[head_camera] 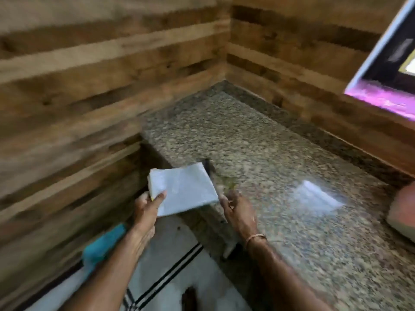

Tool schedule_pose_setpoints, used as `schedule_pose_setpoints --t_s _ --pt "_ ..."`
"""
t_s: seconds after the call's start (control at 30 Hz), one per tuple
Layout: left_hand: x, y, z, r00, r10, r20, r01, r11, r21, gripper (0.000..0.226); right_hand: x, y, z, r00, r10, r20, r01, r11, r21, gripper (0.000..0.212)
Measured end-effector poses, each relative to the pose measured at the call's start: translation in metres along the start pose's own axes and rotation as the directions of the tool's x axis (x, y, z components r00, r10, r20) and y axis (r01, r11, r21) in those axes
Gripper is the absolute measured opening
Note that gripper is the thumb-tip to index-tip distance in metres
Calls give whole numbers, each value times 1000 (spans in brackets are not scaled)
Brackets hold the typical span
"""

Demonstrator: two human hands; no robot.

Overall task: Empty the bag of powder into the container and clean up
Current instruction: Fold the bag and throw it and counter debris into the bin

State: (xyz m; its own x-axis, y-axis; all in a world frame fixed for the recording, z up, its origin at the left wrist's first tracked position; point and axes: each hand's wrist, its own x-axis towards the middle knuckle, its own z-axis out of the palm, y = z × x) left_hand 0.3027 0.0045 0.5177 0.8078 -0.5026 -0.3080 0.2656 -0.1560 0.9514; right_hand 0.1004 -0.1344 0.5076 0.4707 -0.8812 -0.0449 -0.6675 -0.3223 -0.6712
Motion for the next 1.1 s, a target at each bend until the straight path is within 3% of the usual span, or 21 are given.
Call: schedule_pose_setpoints --t_s 0.1,0.23,0.4,0.53,0.63,0.77,0.93,1.1 --pt "-15 -24 -87 977 -66 -201 64 998 -20 16 -21 -40 42 973 -132 188 149 985 -83 36" --pt "-28 -67 -199 893 -143 -427 138 989 -45 46 -41 -89 114 901 -212 379 286 946 -150 46" --pt "-28 -94 -302 791 -232 -567 195 973 -127 17 -58 -143 221 825 -196 531 353 911 -213 49" --pt "1 -132 -364 747 -251 -615 233 966 -111 24 -65 -164 307 772 -156 616 371 898 -238 49" --pt "22 -165 -397 715 -282 -640 283 953 -104 28 -66 -165 365 737 -76 672 316 917 -242 52" --pt "69 -236 -440 683 -274 -678 327 943 -51 41 -66 -132 469 684 98 723 130 959 -253 60" --pt "126 -353 -474 620 -299 -726 310 943 -124 35 -68 -61 613 519 333 787 -117 940 -320 94" --pt "173 -457 -489 601 -342 -722 290 936 -202 38 -71 -4 734 448 378 810 -306 916 -258 102"
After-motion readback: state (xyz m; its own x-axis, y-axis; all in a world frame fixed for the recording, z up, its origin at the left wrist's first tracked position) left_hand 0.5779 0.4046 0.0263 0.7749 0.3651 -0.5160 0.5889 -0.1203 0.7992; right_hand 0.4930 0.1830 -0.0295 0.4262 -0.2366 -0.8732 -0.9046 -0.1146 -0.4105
